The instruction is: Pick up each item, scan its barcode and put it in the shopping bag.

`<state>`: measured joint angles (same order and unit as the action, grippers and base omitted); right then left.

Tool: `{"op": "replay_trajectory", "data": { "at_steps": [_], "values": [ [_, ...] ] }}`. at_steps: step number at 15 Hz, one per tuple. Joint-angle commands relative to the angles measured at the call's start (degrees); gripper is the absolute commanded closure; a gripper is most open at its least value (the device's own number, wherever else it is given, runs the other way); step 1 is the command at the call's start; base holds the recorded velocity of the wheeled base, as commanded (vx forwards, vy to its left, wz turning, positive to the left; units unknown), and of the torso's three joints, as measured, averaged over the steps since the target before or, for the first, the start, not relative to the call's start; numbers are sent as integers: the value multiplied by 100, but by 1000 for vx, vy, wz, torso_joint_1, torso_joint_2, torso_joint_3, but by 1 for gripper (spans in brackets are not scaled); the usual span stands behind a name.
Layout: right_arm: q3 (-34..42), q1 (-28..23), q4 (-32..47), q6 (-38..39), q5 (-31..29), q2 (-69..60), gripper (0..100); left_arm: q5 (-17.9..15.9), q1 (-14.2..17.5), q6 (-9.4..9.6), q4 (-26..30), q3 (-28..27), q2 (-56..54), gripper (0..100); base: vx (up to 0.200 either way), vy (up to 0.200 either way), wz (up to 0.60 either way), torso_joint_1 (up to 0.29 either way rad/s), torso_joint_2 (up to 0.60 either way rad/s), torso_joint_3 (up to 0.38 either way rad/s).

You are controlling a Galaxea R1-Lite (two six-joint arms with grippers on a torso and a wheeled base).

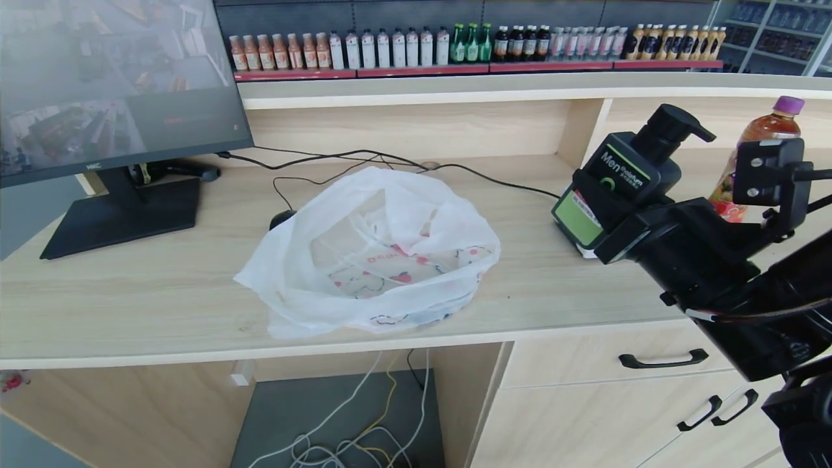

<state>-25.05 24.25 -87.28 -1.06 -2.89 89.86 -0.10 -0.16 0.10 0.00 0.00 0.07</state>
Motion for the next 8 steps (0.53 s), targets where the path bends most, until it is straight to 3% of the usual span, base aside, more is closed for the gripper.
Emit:
{"op": "replay_trajectory", "data": {
  "at_steps": [1,8],
  "values": [
    [18,19,-43,-122,-1,208,100,1,-2,-1,0,0,1,0,0,0,0,0,0,0],
    [-457,1,-210,-281,52,234,100,1,7,-36,9,0,1,0,0,0,0,0,0,0]
  ]
}}
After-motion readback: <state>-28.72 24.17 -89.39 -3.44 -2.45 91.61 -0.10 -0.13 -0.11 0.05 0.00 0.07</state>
